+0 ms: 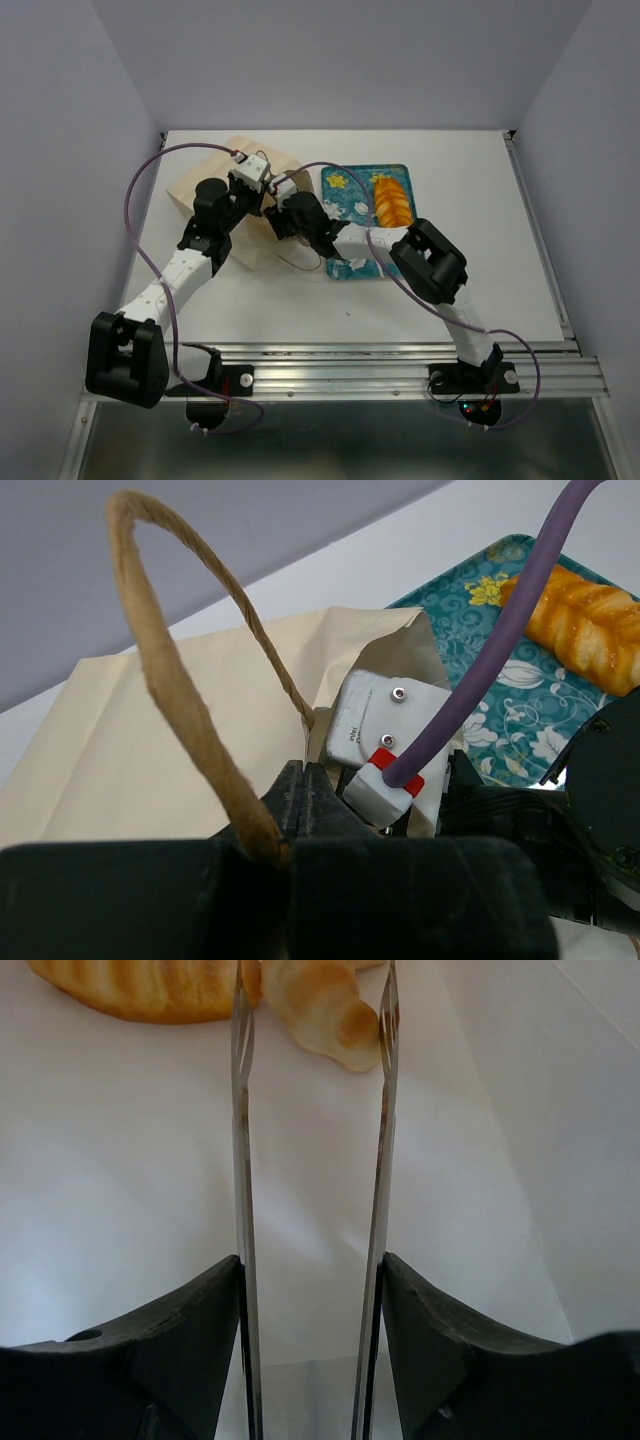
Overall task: Take the fake bread out of the paper bag
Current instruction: Take out the fake bread from the paper bag.
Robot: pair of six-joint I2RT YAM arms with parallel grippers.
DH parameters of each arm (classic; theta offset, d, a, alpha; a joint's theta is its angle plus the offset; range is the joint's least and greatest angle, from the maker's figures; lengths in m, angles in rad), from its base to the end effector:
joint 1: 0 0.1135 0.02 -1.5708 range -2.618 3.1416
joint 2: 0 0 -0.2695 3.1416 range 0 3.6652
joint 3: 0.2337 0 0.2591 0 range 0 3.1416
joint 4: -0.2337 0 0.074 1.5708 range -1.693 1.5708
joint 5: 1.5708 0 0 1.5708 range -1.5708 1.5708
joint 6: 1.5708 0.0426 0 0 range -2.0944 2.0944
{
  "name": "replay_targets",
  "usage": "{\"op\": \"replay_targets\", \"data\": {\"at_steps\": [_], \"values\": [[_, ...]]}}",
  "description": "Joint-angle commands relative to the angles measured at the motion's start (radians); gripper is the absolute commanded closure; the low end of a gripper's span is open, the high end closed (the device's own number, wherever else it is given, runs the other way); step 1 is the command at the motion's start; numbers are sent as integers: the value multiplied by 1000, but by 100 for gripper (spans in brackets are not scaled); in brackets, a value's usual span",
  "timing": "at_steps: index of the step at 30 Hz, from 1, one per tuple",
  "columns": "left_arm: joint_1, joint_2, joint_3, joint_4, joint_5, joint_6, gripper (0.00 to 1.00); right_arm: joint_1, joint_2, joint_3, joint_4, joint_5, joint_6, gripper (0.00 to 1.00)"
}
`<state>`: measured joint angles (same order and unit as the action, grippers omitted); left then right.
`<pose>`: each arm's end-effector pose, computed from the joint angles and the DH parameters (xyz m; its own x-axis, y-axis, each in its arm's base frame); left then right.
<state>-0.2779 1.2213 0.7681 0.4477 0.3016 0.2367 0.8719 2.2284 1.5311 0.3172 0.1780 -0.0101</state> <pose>0.2805 -0.0932 0.3097 0.1233 0.1977 -0.9725 0.5336 0.8130 0.2329 0.3430 0.3964 0.1679 -0.2321 -0.2917 -0.9279 -0.6500 0.7562 -0.0751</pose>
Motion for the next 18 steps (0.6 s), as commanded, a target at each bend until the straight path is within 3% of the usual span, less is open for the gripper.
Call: {"op": "replay_targets", "data": {"at_steps": [1,6,18], "values": [[-98,-69,16,108,398,-93,100,7,77,54,-185,-5,-60,40],[-99,-62,20,108,389,-93,100,7,59,38,-208,-43,-91,51],[-101,-59,20,108,350,-97,100,7,-29,-20,-224,-63,-97,93]]}}
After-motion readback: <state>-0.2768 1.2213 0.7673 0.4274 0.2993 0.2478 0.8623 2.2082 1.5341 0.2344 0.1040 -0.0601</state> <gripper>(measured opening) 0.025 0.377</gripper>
